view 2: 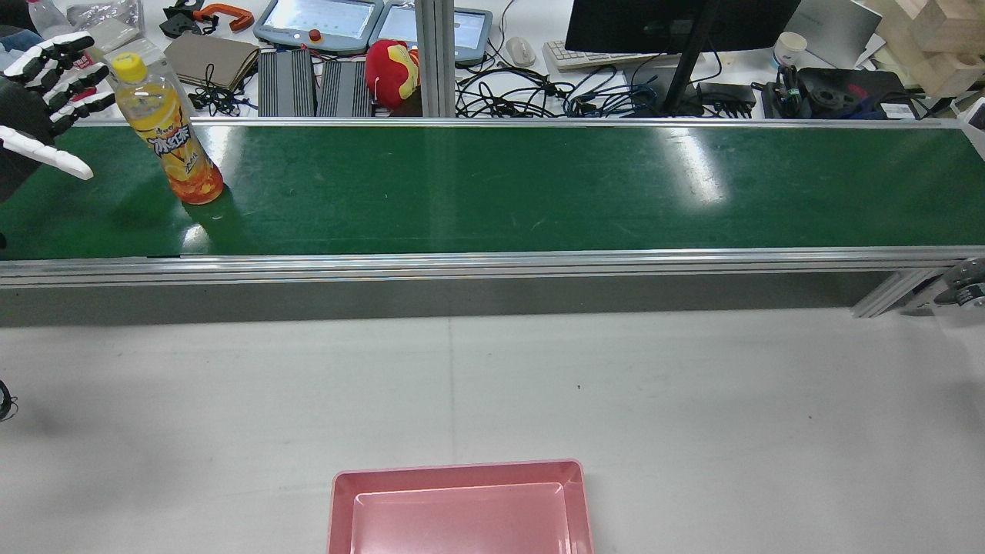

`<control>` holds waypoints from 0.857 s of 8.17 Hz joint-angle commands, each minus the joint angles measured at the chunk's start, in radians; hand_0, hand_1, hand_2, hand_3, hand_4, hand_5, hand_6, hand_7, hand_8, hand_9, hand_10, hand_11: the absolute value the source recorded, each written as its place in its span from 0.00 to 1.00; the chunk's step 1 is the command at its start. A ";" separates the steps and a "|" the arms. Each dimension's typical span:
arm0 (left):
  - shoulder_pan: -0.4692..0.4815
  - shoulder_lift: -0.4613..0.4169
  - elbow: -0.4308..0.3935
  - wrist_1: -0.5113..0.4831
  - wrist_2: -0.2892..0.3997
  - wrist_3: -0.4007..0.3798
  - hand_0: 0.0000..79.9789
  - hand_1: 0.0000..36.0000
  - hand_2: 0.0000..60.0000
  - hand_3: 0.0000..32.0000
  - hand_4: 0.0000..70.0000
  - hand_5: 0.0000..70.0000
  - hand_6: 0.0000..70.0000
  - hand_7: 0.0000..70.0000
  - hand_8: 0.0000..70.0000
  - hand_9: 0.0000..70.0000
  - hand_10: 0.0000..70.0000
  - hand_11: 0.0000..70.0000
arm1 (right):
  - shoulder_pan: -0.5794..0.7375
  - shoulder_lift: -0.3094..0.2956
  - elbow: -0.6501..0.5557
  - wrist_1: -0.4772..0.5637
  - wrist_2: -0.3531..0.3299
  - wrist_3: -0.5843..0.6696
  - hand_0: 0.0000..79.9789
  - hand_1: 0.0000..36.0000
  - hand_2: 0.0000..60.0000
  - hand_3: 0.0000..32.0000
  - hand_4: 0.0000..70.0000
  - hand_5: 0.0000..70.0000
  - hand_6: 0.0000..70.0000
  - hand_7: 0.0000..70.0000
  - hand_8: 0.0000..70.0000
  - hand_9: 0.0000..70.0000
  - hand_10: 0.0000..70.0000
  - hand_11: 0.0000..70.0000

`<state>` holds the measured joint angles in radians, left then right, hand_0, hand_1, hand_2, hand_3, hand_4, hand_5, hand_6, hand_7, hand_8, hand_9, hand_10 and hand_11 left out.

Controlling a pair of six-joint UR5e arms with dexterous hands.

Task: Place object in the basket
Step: 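Reach the left hand toward the yellow-capped juice bottle on the conveyor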

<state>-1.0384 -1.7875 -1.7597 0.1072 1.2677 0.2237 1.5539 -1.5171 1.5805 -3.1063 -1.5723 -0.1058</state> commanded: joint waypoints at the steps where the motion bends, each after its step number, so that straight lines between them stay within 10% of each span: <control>1: 0.086 -0.039 0.003 0.034 -0.073 0.003 0.93 0.32 0.00 0.15 0.09 0.32 0.00 0.00 0.11 0.13 0.10 0.18 | 0.000 0.000 0.001 0.000 0.000 0.000 0.00 0.00 0.00 0.00 0.00 0.00 0.00 0.00 0.00 0.00 0.00 0.00; 5: 0.090 -0.089 0.005 0.074 -0.073 0.005 0.88 0.29 0.00 0.08 0.11 0.36 0.00 0.00 0.12 0.15 0.10 0.18 | 0.000 0.000 0.001 0.000 0.000 0.000 0.00 0.00 0.00 0.00 0.00 0.00 0.00 0.00 0.00 0.00 0.00 0.00; 7: 0.106 -0.120 0.005 0.095 -0.073 0.005 0.71 0.57 0.17 0.04 0.13 0.40 0.00 0.00 0.14 0.18 0.12 0.20 | 0.000 0.000 0.001 0.000 0.000 0.000 0.00 0.00 0.00 0.00 0.00 0.00 0.00 0.00 0.00 0.00 0.00 0.00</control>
<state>-0.9478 -1.8759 -1.7547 0.1792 1.1951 0.2285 1.5539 -1.5171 1.5815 -3.1063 -1.5723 -0.1058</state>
